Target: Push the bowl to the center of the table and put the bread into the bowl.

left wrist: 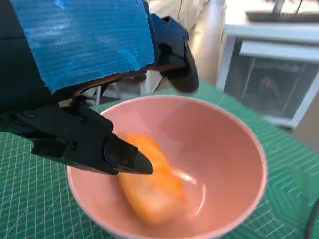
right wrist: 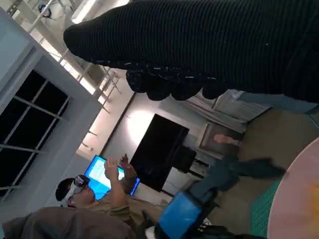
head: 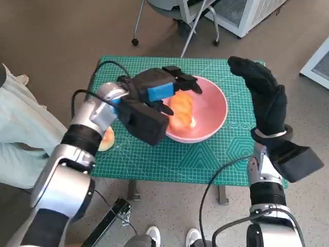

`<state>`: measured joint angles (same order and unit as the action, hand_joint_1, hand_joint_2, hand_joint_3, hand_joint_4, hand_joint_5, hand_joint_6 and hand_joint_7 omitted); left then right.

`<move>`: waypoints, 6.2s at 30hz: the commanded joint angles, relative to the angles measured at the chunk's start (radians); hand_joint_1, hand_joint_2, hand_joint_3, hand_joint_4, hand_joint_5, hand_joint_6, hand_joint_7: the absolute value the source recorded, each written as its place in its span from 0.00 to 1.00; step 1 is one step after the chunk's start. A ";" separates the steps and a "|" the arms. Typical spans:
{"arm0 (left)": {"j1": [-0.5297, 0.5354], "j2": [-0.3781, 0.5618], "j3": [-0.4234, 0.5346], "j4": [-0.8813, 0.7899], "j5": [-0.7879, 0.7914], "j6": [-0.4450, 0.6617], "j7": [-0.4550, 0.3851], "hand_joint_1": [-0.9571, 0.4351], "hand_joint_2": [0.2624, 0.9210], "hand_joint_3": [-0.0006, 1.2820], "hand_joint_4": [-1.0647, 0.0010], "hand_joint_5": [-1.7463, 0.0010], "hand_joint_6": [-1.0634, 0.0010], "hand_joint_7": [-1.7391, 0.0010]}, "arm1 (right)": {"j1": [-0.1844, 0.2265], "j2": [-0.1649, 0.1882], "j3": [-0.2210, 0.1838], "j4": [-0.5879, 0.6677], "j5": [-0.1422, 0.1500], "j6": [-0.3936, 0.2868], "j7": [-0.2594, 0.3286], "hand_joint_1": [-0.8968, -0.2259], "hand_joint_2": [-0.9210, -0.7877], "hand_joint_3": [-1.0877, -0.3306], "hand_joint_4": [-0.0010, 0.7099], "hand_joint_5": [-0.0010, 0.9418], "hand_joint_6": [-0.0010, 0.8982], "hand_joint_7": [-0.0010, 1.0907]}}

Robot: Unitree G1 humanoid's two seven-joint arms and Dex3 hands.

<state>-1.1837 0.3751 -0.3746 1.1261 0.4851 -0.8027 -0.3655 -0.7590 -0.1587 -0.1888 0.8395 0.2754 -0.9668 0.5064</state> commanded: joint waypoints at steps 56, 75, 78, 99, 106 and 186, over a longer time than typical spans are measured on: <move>0.463 0.377 0.104 -0.297 -0.057 0.331 -0.236 0.66 0.83 0.00 0.76 0.99 0.63 0.99 | -0.006 0.006 -0.010 0.024 0.051 0.042 0.073 0.46 0.00 0.44 0.56 0.01 0.00 0.84; 0.332 0.346 0.031 -0.159 0.030 0.288 -0.116 0.69 1.00 0.08 0.38 0.33 0.46 0.35 | 0.008 -0.001 -0.016 0.004 0.046 0.032 0.070 0.47 0.00 0.44 0.55 0.01 0.00 0.83; 0.330 0.359 0.086 -0.224 -0.039 0.248 -0.128 0.69 1.00 0.07 0.38 0.30 0.43 0.35 | 0.006 -0.003 -0.019 0.004 0.050 0.036 0.073 0.47 0.00 0.45 0.55 0.01 0.01 0.81; 0.122 0.182 0.220 -0.619 -0.222 0.321 -0.091 0.69 0.99 0.04 0.37 0.33 0.35 0.35 | -0.018 0.006 -0.020 0.020 0.044 0.039 0.082 0.47 0.00 0.46 0.55 0.01 0.03 0.77; 0.038 0.085 0.132 -0.475 -0.140 0.250 -0.059 0.69 1.00 0.04 0.38 0.35 0.35 0.33 | -0.012 0.009 -0.019 0.013 0.043 0.036 0.080 0.45 0.00 0.46 0.56 0.01 0.03 0.77; 0.493 -0.312 0.456 -0.725 -0.716 0.256 -0.006 0.43 1.00 0.20 0.72 1.00 0.98 0.54 | -0.080 -0.017 0.012 -0.173 -0.034 0.111 -0.120 0.52 0.00 0.46 0.57 0.00 0.07 0.70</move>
<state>-0.7025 0.0674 0.0897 0.4070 -0.2576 -0.5304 -0.3853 -0.8405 -0.1746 -0.1813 0.6634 0.2337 -0.8720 0.3781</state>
